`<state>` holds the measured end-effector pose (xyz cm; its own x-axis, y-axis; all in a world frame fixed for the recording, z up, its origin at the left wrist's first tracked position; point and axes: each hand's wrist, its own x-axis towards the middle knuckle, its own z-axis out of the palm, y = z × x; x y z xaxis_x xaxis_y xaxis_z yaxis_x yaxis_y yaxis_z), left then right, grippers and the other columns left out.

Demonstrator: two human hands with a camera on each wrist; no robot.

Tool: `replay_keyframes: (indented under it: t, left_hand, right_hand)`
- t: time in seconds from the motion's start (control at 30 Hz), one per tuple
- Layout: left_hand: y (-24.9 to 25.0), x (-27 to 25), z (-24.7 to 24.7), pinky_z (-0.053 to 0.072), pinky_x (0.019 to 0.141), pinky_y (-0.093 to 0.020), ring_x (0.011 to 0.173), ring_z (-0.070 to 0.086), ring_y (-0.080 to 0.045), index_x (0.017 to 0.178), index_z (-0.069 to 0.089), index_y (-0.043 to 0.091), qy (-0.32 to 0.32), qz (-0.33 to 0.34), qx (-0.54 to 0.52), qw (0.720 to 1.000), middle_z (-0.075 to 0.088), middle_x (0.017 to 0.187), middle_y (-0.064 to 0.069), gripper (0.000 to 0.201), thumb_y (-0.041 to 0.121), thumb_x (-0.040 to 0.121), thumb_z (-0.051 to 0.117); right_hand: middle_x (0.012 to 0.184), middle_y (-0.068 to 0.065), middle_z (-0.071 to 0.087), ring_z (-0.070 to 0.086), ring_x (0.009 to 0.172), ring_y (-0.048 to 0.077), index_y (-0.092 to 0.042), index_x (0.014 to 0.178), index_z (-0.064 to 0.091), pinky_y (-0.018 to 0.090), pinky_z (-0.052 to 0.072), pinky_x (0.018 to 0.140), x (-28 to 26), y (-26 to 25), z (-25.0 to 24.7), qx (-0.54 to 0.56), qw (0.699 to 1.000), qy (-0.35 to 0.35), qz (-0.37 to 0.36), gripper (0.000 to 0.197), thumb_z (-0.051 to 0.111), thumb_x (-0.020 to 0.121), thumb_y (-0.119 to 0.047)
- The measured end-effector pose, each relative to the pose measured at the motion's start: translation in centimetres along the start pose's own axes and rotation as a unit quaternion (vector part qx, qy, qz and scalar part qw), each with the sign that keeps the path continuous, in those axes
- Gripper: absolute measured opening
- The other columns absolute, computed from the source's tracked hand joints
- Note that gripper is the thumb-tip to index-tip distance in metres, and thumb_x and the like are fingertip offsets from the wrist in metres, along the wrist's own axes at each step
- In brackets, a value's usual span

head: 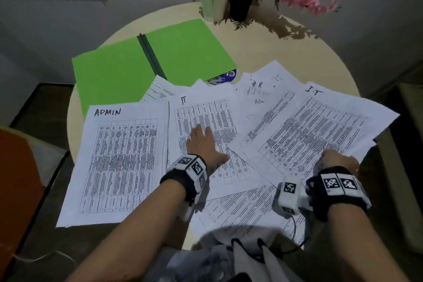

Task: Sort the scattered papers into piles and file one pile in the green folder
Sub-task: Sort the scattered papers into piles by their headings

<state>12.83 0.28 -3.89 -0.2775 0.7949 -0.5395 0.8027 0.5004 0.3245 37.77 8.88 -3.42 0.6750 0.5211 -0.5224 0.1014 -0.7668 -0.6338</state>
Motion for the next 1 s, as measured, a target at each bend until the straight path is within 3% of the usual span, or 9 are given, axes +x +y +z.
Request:
replay_keyframes:
  t: [0.2, 0.4, 0.47, 0.53, 0.6, 0.73, 0.8, 0.9, 1.0]
  left_hand:
    - [3.2, -1.8, 4.5, -0.005, 0.111, -0.065, 0.141, -0.025, -0.039, 0.145, -0.022, 0.006, -0.136, 0.129, 0.197, 0.962, -0.029, 0.154, -0.017, 0.131, 0.053, 0.067, 0.072]
    - [4.1, -2.9, 5.2, 0.010, 0.115, -0.060, 0.145, -0.011, -0.041, 0.147, -0.011, 0.001, -0.078, 0.111, 0.188, 0.973, -0.016, 0.156, -0.021, 0.091, 0.012, 0.086, 0.056]
    - [4.4, -3.1, 4.6, 0.034, 0.111, -0.050, 0.141, 0.022, -0.040, 0.144, 0.019, -0.002, -0.033, 0.102, 0.129, 0.986, 0.019, 0.153, -0.023, 0.063, 0.003, 0.089, 0.048]
    - [4.1, -3.0, 3.1, 0.054, 0.078, -0.032, 0.102, 0.058, -0.030, 0.122, 0.050, -0.002, 0.062, 0.086, -0.043, 0.993, 0.058, 0.116, -0.017, 0.031, 0.002, 0.093, 0.042]
    - [3.7, -2.7, 0.6, 0.043, 0.055, -0.021, 0.074, 0.055, -0.023, 0.102, 0.060, -0.005, 0.137, 0.024, -0.228, 0.964, 0.058, 0.086, -0.009, 0.024, 0.003, 0.095, 0.039]
    - [4.4, -3.5, -4.3, 0.033, 0.051, -0.014, 0.072, 0.046, -0.013, 0.091, 0.060, 0.007, 0.293, 0.087, -0.328, 0.894, 0.049, 0.075, -0.010, 0.030, -0.012, 0.085, 0.039]
    - [5.7, -4.5, -4.6, 0.034, 0.050, -0.003, 0.067, 0.052, -0.004, 0.105, 0.064, 0.001, 0.221, 0.185, -0.306, 0.907, 0.052, 0.070, -0.004, 0.038, -0.017, 0.082, 0.040]
    - [6.6, -4.3, -1.2, 0.036, 0.059, -0.002, 0.074, 0.056, -0.019, 0.114, 0.063, 0.002, 0.038, 0.246, -0.197, 0.948, 0.061, 0.083, -0.009, 0.039, -0.012, 0.085, 0.040]
    - [5.9, -4.5, 2.5, 0.043, 0.055, -0.020, 0.071, 0.059, -0.025, 0.102, 0.065, 0.009, -0.071, 0.254, -0.130, 0.956, 0.065, 0.084, -0.012, 0.037, -0.009, 0.084, 0.038]
  right_hand:
    - [0.144, 0.017, 0.044, 0.052, 0.120, 0.025, 0.000, 0.142, 0.030, 0.025, 0.041, 0.093, -1.5, -1.6, 0.8, 0.061, 0.998, -0.007, -0.025, 0.053, 0.048, 0.091, -0.004]
    - [0.140, 0.014, 0.051, 0.052, 0.122, 0.026, -0.008, 0.139, 0.041, 0.027, 0.041, 0.098, -1.1, -5.0, -1.1, 0.082, 0.971, 0.062, -0.216, 0.045, 0.043, 0.094, -0.012]
    - [0.139, 0.012, 0.051, 0.051, 0.119, 0.018, -0.005, 0.137, 0.041, 0.013, 0.036, 0.088, -0.6, -6.2, -2.3, 0.101, 0.961, 0.066, -0.248, 0.045, 0.041, 0.093, -0.009]
    - [0.139, 0.011, 0.049, 0.049, 0.116, 0.012, -0.004, 0.138, 0.039, 0.004, 0.029, 0.078, 0.1, -6.6, -3.3, 0.122, 0.959, 0.045, -0.254, 0.047, 0.043, 0.091, -0.006]
    - [0.136, 0.010, 0.052, 0.051, 0.119, 0.015, -0.003, 0.136, 0.042, 0.008, 0.031, 0.077, 0.5, -6.1, -3.7, 0.114, 0.966, 0.021, -0.231, 0.046, 0.048, 0.090, -0.008]
    - [0.111, 0.012, 0.058, 0.058, 0.106, 0.025, -0.002, 0.130, 0.049, 0.025, 0.037, 0.080, 0.0, -3.0, -2.4, 0.044, 0.969, -0.063, -0.234, 0.040, 0.047, 0.091, -0.005]
    - [0.106, 0.008, 0.053, 0.050, 0.098, 0.020, -0.007, 0.136, 0.039, 0.028, 0.038, 0.082, -0.8, -1.1, -0.9, -0.006, 0.961, -0.126, -0.246, 0.046, 0.045, 0.091, -0.001]
    - [0.124, 0.012, 0.049, 0.048, 0.109, 0.025, -0.017, 0.141, 0.022, 0.040, 0.040, 0.094, -1.8, 0.4, 0.7, -0.027, 0.951, -0.211, -0.226, 0.053, 0.045, 0.094, -0.010]
    - [0.152, 0.014, 0.031, 0.035, 0.136, 0.032, -0.012, 0.144, 0.024, 0.043, 0.028, 0.110, -2.2, 0.8, 1.4, 0.001, 0.954, -0.258, -0.153, 0.058, 0.035, 0.097, -0.043]
